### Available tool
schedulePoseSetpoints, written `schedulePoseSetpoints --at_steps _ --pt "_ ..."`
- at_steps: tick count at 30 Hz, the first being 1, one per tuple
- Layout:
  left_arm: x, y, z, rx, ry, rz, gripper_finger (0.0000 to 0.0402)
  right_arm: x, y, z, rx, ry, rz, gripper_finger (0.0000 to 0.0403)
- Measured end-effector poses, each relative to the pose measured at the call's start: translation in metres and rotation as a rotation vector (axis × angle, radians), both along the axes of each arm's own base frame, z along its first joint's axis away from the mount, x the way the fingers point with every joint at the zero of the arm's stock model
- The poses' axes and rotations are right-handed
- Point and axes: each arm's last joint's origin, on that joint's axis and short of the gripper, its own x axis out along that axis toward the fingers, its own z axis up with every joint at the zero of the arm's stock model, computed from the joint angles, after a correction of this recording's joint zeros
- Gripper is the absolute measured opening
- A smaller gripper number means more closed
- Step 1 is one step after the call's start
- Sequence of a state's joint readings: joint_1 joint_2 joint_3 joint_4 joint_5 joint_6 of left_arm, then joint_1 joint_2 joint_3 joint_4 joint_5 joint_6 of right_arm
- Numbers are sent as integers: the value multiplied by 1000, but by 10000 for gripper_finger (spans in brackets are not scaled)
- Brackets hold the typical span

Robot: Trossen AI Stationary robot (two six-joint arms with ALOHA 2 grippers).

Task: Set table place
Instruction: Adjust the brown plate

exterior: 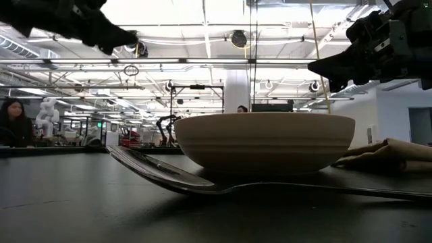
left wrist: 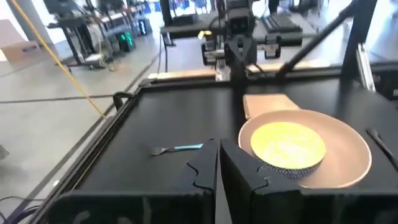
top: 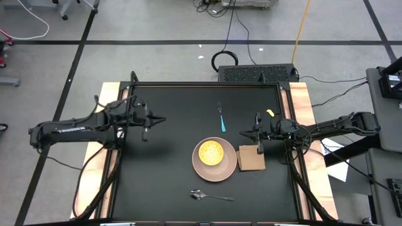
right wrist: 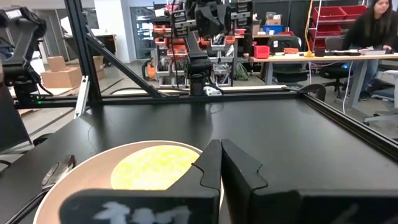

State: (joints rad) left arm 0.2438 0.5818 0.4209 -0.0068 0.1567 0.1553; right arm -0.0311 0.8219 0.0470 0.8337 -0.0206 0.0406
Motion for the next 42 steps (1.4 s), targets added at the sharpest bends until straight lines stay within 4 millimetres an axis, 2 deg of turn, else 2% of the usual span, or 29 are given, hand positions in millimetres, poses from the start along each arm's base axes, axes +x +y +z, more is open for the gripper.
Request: schedulePoseSetpoints --at_steps 4,10,16,21,30,36,42 --pt "-5 -3 -23 -71 -46 -1 26 0 0 1 0 -7 1 0" --pt "-3 -10 -47 -155 20 -46 26 0 0 2 -3 -22 1 0" --pt "0 -24 -50 -90 39 -174 26 0 0 2 -3 -22 1 0" --pt "-3 -28 -44 2 -6 -97 26 0 0 2 43 -23 2 0" --pt "-12 -29 -47 25 38 -72 26 0 -1 2 187 -29 -22 0" --pt "-14 -29 -48 29 52 -73 26 3 3 -1 202 5 4 0" --pt "-14 -29 -48 30 54 -95 26 5 6 2 196 -37 33 0"
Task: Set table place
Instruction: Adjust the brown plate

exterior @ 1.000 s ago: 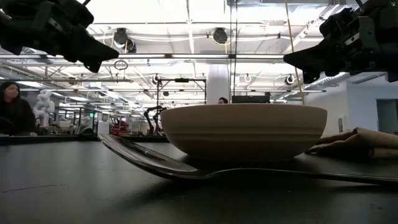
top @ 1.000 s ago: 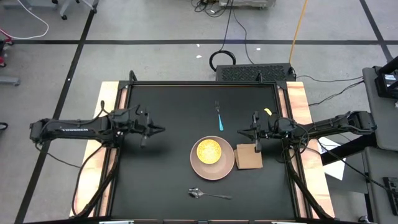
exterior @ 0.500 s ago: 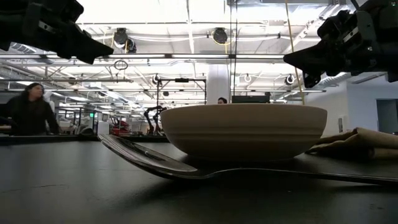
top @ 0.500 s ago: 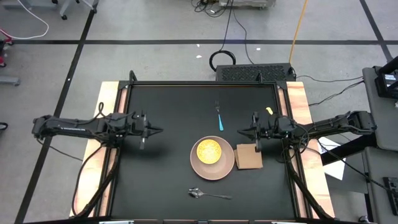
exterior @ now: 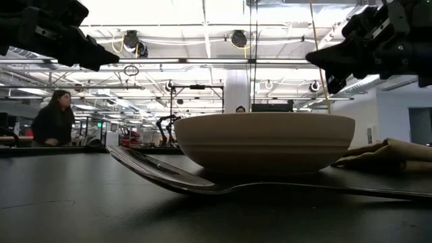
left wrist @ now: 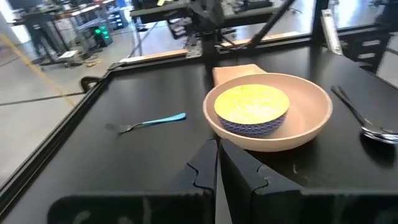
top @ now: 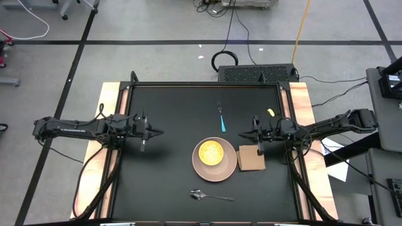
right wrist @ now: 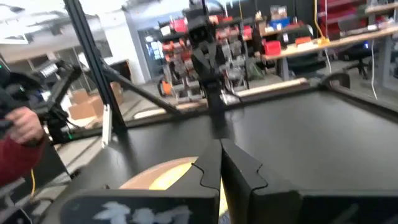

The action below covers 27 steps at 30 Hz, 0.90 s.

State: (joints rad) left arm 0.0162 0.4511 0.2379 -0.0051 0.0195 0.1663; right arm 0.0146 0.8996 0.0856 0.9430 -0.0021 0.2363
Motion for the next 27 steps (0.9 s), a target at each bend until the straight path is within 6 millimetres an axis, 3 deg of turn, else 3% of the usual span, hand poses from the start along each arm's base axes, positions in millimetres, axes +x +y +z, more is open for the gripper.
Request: schedulePoseSetpoints --at_steps 6,11,16,21,24,27 --pt "0 -1 0 2 2 -35 26 5 -1 14 38 -73 -51 0" --pt "-1 -1 -2 4 23 -36 26 31 5 35 0 159 -65 15" --pt "-1 -1 -2 0 24 -35 26 52 10 73 -27 355 -191 66" --pt "-1 -1 -4 -3 43 -49 26 60 12 107 78 522 -291 139" --pt "-1 -2 -6 -7 59 -60 26 60 15 117 180 611 -321 182" --pt "-2 -2 -7 -9 74 -59 26 58 17 115 319 723 -378 205"
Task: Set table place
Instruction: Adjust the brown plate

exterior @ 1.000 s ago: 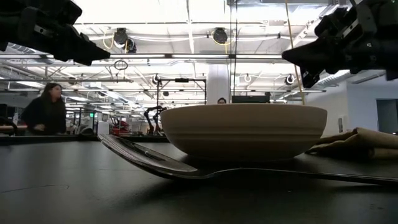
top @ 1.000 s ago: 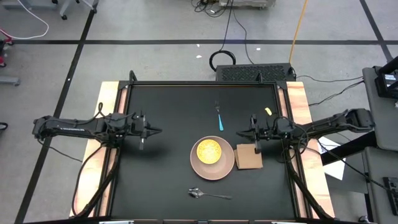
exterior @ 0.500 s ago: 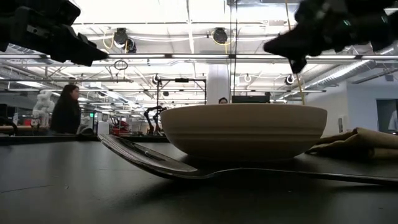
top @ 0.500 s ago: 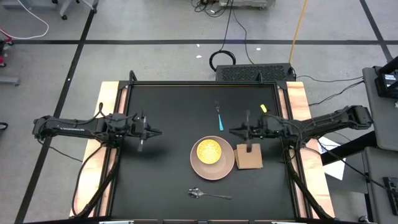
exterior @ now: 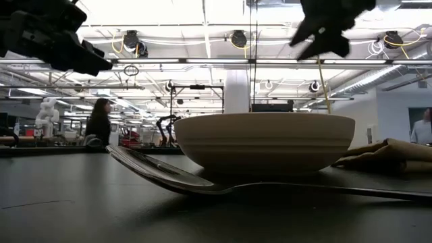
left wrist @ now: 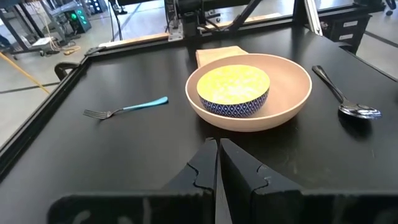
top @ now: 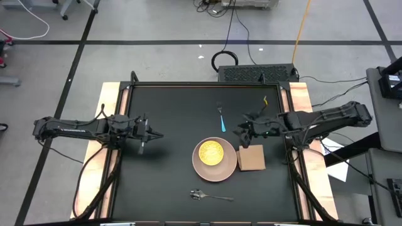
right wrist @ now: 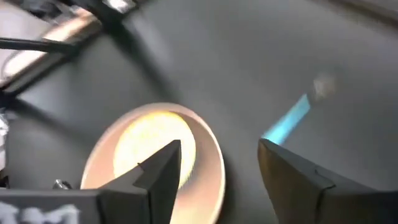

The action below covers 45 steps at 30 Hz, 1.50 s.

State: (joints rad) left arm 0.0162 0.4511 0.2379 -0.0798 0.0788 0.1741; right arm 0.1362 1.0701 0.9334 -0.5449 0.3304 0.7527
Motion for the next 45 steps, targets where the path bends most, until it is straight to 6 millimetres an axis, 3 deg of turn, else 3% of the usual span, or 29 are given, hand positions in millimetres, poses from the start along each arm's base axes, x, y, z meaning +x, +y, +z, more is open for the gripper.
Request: schedulePoseSetpoints --at_steps 7,15,21,45 --pt "0 0 0 13 -1 -14 26 9 5 -28 210 190 -82 210" --pt "0 -1 0 -42 3 -9 26 35 11 -61 238 304 -67 202" --pt "-1 -2 -2 -72 22 -57 26 41 12 -78 262 393 -94 201" --pt "-2 -2 -5 -47 62 -69 26 54 16 -97 322 419 -94 201"
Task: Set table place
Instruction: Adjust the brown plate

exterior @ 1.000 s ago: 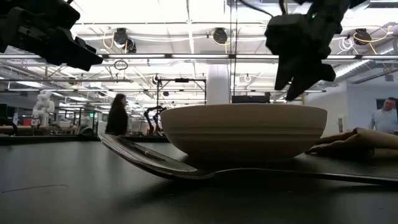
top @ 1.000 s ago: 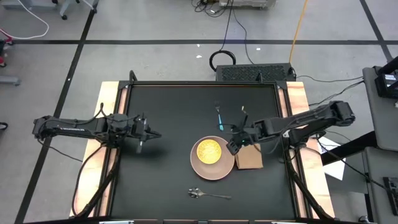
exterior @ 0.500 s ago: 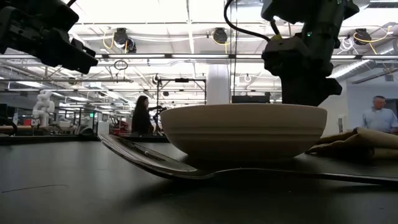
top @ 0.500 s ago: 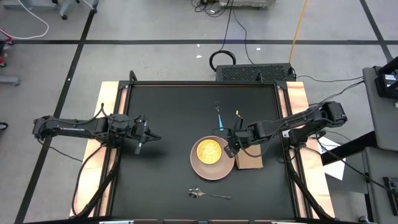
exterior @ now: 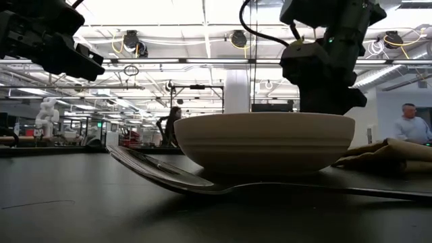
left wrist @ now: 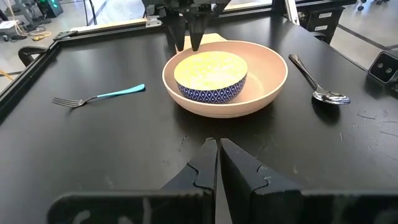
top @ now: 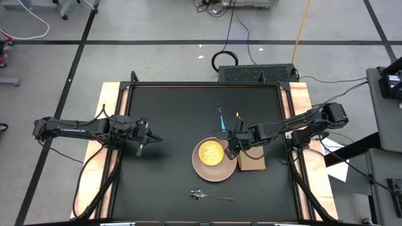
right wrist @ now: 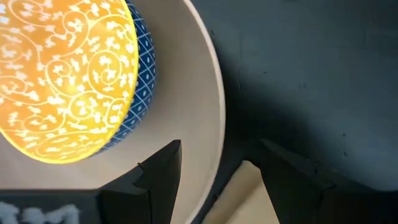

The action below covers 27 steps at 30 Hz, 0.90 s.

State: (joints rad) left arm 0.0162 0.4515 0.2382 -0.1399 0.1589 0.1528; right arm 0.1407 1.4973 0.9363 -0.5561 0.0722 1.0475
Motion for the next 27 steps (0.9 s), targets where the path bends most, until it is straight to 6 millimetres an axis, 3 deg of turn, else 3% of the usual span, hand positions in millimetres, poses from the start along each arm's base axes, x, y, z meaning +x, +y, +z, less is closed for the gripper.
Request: schedulePoseSetpoints --at_steps 6,17,27 --pt "0 0 0 -1 4 -2 26 5 4 -13 25 39 39 201" --pt "0 0 -1 -4 7 -1 26 7 6 -14 22 28 67 198" --pt "-1 0 -1 -4 14 -6 26 17 8 -36 36 62 114 130"
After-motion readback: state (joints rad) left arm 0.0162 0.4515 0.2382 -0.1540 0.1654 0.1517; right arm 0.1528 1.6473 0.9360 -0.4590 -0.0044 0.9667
